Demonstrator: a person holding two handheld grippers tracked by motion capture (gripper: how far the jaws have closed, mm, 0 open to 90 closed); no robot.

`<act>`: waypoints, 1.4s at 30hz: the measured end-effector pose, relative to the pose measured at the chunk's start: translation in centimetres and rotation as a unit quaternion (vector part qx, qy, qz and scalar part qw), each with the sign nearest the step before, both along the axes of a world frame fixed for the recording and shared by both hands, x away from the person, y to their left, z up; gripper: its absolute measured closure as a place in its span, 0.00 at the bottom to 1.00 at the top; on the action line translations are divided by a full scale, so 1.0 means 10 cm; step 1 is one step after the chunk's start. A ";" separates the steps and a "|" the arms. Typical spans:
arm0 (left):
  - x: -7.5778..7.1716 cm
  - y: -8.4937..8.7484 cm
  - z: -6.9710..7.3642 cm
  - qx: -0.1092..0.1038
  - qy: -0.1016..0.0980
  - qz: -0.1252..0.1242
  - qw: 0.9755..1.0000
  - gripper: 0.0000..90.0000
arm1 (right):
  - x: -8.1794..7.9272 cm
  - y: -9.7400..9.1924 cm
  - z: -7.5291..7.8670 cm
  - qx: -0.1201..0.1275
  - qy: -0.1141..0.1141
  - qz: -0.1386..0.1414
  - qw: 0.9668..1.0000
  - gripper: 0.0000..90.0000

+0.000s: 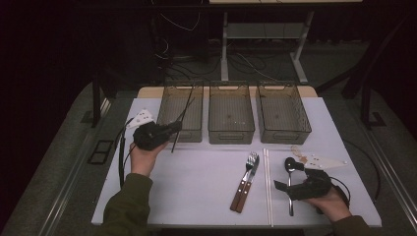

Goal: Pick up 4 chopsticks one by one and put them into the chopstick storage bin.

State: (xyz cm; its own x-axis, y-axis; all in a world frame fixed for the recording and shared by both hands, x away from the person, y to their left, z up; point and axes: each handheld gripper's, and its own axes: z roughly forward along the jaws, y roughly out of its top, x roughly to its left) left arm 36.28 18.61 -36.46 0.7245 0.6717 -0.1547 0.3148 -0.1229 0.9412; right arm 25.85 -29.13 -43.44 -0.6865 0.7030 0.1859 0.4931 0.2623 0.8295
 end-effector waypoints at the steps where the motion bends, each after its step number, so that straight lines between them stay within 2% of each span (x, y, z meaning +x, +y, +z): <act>1: 0.03 0.00 0.03 0.001 -0.002 0.002 1.000 0.94 | 0.00 0.00 0.00 0.000 -0.001 0.000 1.000 0.03; 7: 0.23 0.01 0.18 0.002 -0.011 0.016 1.000 0.94 | 0.00 0.00 0.00 0.003 0.000 -0.001 1.000 0.03; 13: 0.45 0.04 0.27 0.011 -0.011 0.039 0.999 0.94 | 0.00 -0.01 0.00 0.005 -0.002 -0.001 1.000 0.03; 16: 0.57 0.05 0.28 0.011 -0.006 0.052 0.999 0.94 | 0.00 -0.01 0.01 0.006 -0.001 -0.002 1.000 0.03; 22: 0.78 0.03 0.21 0.036 0.007 0.070 0.997 0.94 | -0.01 -0.02 0.01 0.010 0.000 -0.004 1.000 0.03; 26: 0.87 0.03 0.12 0.062 0.015 0.083 0.995 0.94 | -0.01 -0.02 0.01 0.012 -0.002 -0.002 1.000 0.03; 28: 0.91 0.04 0.06 0.067 0.026 0.088 0.994 0.94 | -0.01 -0.02 0.01 0.012 -0.002 -0.002 1.000 0.03; 32: 0.96 0.04 -0.04 0.093 0.048 0.092 0.990 0.94 | -0.01 -0.02 0.01 0.014 -0.002 -0.001 1.000 0.03; 39: 0.97 0.04 -0.18 0.130 0.073 0.097 0.984 0.94 | -0.01 -0.02 0.01 0.013 -0.002 -0.001 1.000 0.03; 42: 0.96 0.06 -0.25 0.137 0.084 0.102 0.982 0.94 | -0.01 -0.02 0.01 0.013 -0.001 -0.001 1.000 0.03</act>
State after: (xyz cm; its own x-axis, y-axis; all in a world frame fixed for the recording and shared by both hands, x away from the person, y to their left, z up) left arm 45.89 19.21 -38.95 0.5502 0.8333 -0.0537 0.5068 -0.2821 0.8146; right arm 25.78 -29.30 -43.33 -0.6862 0.6988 0.2022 0.4917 0.2407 0.8369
